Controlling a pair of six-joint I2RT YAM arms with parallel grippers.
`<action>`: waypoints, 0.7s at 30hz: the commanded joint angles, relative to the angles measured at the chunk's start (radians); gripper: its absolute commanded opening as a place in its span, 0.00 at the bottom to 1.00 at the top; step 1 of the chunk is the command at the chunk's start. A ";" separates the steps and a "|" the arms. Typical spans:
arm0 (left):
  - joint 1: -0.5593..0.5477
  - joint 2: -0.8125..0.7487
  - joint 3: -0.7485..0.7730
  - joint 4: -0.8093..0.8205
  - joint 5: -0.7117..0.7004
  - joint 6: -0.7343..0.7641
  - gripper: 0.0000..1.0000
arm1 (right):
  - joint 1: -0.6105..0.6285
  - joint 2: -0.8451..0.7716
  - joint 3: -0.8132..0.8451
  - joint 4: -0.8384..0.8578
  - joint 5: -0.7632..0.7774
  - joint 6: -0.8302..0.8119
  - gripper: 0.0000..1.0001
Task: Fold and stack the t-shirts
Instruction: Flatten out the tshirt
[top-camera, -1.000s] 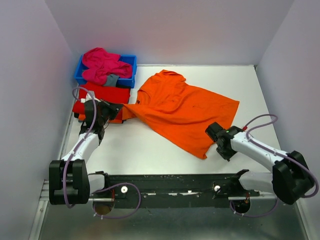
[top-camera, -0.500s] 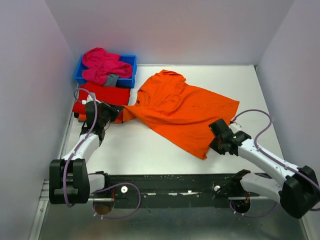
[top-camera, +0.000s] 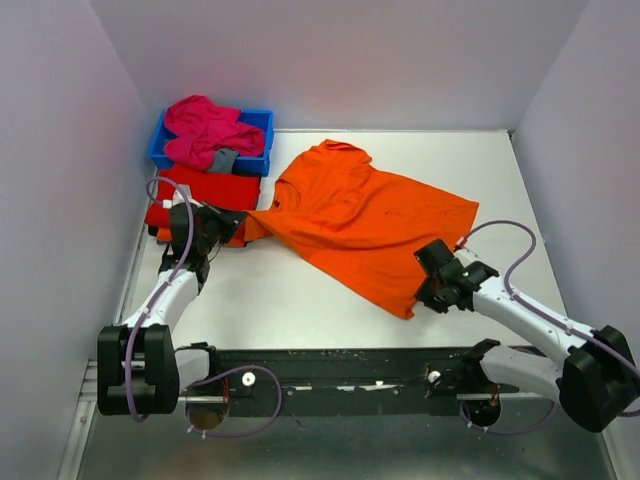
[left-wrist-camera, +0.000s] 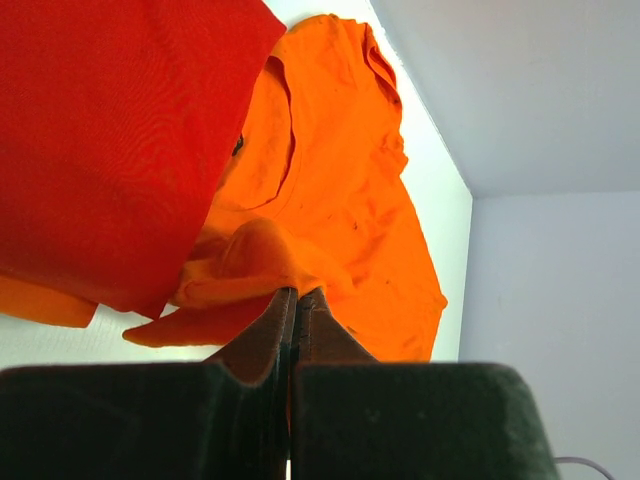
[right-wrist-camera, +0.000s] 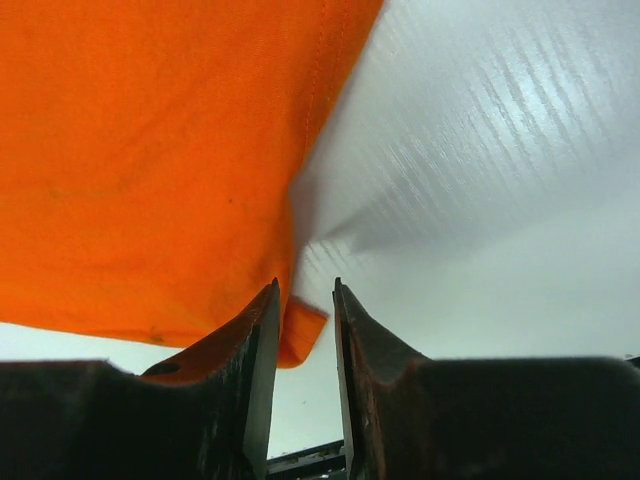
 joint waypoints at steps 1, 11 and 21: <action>-0.007 -0.017 0.013 -0.002 -0.006 0.017 0.00 | 0.007 -0.087 -0.029 -0.079 0.035 0.023 0.36; -0.007 -0.017 0.015 -0.002 -0.009 0.019 0.00 | 0.038 0.012 -0.060 0.030 -0.074 0.013 0.36; -0.008 -0.015 0.012 -0.002 -0.013 0.022 0.00 | 0.086 0.054 -0.024 0.007 -0.059 0.043 0.44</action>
